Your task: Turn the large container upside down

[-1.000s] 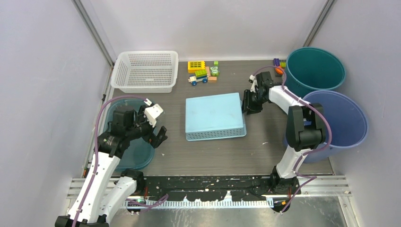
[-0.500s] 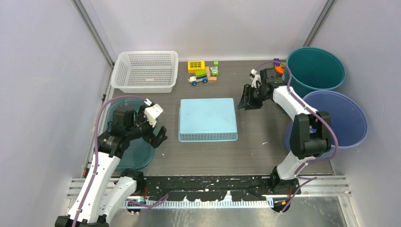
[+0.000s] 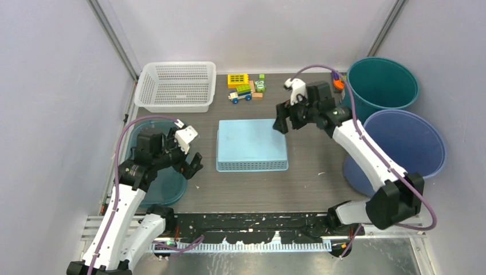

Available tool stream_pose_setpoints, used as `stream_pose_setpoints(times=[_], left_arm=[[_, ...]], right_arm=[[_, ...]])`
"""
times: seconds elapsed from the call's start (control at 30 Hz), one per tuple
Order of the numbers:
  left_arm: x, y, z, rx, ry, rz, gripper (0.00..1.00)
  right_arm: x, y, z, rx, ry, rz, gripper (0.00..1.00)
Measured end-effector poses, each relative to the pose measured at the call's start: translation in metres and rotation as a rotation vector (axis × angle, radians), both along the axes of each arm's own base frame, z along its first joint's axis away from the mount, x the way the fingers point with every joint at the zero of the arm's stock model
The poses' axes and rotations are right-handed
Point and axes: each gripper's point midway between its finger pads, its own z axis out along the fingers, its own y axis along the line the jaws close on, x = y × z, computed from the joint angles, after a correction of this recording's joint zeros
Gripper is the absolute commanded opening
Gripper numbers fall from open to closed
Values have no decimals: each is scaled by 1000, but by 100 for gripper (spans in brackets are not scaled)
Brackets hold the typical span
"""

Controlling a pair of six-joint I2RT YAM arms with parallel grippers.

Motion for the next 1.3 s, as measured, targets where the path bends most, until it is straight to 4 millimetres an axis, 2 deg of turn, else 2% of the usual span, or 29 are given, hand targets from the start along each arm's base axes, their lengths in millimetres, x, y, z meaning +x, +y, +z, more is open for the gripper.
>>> stream_pose_setpoints(times=[0.07, 0.17, 0.3, 0.4, 0.6, 0.73, 0.87, 1.1, 1.3], left_arm=[[0, 0, 0, 0, 0, 0, 100], [0, 0, 0, 0, 0, 0, 100], [0, 1, 0, 0, 0, 3, 100], [1, 2, 0, 0, 0, 8, 100], [2, 4, 0, -1, 1, 18, 100], [2, 4, 0, -1, 1, 22, 100], [3, 5, 0, -1, 1, 26, 100], [3, 5, 1, -2, -2, 26, 100], [1, 5, 3, -5, -14, 24, 100]], right_arm=[[-14, 23, 12, -27, -99, 111, 100], [-35, 49, 13, -64, -194, 265, 100], [-55, 77, 1, -120, -253, 432, 100], [-62, 94, -9, -157, -282, 524, 100], [-78, 121, -41, -241, -306, 711, 100], [-91, 129, -63, -281, -305, 819, 100], [-94, 132, -81, -319, -306, 872, 100], [-80, 118, -115, -457, -321, 871, 99], [-65, 106, -118, -487, -358, 836, 89]])
